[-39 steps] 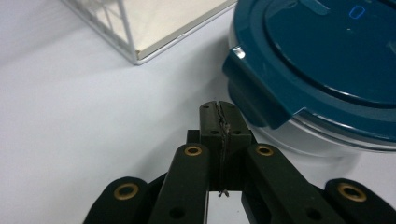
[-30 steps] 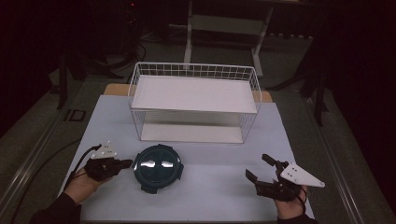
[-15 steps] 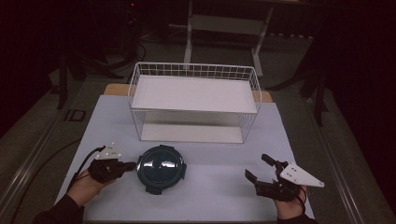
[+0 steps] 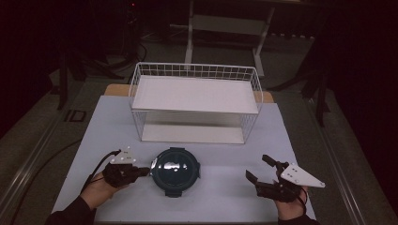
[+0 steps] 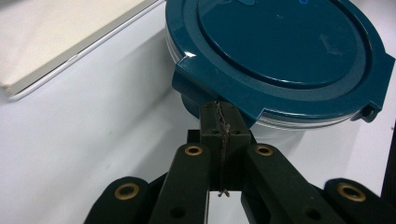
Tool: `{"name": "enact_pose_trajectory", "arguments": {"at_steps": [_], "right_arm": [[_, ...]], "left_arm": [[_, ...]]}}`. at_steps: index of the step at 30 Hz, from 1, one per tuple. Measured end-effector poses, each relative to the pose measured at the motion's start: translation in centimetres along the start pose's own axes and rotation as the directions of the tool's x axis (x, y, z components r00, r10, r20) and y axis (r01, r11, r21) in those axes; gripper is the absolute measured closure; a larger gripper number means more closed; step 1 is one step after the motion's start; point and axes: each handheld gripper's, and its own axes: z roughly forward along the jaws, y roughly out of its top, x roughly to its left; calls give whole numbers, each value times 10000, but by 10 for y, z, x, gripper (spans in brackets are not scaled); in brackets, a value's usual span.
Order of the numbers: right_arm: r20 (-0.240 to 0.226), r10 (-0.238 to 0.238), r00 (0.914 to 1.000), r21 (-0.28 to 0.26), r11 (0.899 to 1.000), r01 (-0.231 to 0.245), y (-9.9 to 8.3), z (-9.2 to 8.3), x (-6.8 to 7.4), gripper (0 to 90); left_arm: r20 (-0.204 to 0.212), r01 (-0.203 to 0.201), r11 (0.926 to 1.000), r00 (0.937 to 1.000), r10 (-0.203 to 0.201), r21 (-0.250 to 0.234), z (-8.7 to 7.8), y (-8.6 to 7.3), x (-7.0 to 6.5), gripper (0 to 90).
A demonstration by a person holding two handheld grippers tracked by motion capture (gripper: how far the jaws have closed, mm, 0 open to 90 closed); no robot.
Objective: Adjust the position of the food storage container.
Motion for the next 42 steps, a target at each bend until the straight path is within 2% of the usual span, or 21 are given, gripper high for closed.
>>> {"name": "enact_pose_trajectory", "arguments": {"at_steps": [1, 3, 5, 8, 9, 20, 25, 31, 32, 38, 42], "right_arm": [[0, 0, 10000, 0, 10000, 0, 0, 0, 0, 164], [-28, 0, 10000, 34, 10000, 0, 0, 0, 1, 164], [-36, -7, 10000, 41, 10000, 7, 0, 1, 1, 164], [-31, 12, 10000, 46, 10000, -11, 0, 1, 1, 163], [-36, 8, 10000, 37, 10000, -7, 0, 1, 1, 164], [-35, 19, 10000, 34, 10000, -19, 0, 0, 0, 164], [-51, -10, 10000, 57, 10000, 10, 0, 1, 1, 164], [-32, -18, 10000, 43, 10000, 18, 0, 1, 1, 164], [-28, -27, 10000, 19, 10000, 27, 0, 0, 1, 164], [-36, -51, 10000, 12, 10000, 51, 0, 0, 1, 165], [-28, -71, 10000, -2, 10000, 71, 0, 0, 1, 166]], "left_arm": [[0, 0, 10000, 10000, 0, 0, 0, 0, 0, 899], [274, -23, 10000, 9996, 22, 9, 9, 7, -4, 899], [309, -76, 10000, 9995, 76, 15, 11, 9, -5, 899], [394, -359, 9993, 9986, 354, 120, 20, 17, -13, 898], [308, -472, 9987, 9984, 466, 184, 21, 20, -15, 898], [104, -109, 9998, 9999, 108, 136, 26, 24, -12, 898], [104, -136, 9999, 9999, 135, 86, 32, 29, -14, 899], [306, -293, 9995, 9991, 288, 145, 42, 38, -21, 899], [438, -403, 9990, 9983, 395, 181, 48, 43, -26, 899], [739, -539, 9983, 9959, 522, 202, 58, 52, -35, 899], [761, -621, 9978, 9953, 604, 210, 65, 56, -44, 899]]}}
